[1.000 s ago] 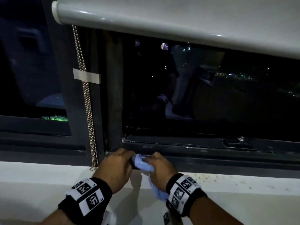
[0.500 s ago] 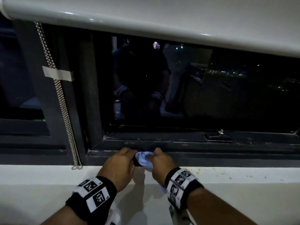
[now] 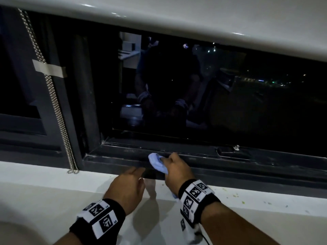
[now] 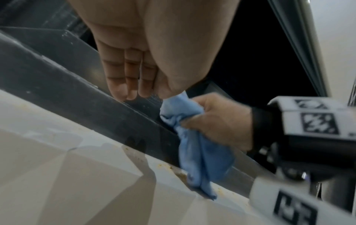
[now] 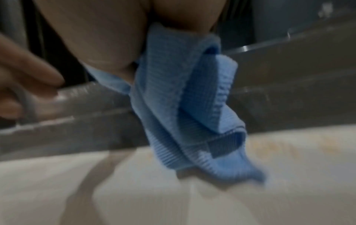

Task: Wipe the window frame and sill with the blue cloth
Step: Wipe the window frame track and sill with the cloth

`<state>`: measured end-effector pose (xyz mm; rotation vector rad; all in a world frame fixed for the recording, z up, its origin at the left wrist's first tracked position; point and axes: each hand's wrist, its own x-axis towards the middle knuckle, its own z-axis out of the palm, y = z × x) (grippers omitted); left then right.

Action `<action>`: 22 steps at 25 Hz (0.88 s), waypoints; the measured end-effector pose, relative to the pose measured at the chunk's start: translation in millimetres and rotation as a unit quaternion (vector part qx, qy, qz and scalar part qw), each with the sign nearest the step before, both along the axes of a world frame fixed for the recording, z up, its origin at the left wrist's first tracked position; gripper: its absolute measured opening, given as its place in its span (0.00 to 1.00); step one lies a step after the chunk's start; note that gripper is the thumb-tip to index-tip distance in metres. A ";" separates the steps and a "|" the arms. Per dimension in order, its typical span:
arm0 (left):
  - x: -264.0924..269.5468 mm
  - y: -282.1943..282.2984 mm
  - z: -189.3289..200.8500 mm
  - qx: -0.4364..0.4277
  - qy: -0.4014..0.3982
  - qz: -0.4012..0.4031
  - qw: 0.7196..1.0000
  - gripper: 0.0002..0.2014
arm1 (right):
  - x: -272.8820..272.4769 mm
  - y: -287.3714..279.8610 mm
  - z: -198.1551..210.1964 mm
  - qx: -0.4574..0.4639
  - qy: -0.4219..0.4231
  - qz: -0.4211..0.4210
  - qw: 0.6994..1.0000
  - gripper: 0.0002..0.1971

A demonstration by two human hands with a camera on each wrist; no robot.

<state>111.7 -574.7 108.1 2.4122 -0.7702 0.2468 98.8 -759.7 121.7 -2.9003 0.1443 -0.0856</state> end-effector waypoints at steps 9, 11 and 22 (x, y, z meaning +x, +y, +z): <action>-10.0 36.1 -25.2 -0.149 0.202 0.059 0.966 0.26 | -34.0 83.6 -45.8 0.382 -0.046 -0.039 0.922 0.04; -11.1 46.0 -25.2 -0.192 0.249 0.083 0.946 0.22 | -29.8 105.6 -49.3 0.423 -0.017 -0.025 0.906 0.04; 33.6 92.9 -54.8 -0.309 0.326 0.155 0.880 0.09 | -0.3 136.1 -64.3 0.639 0.084 -0.028 0.764 0.10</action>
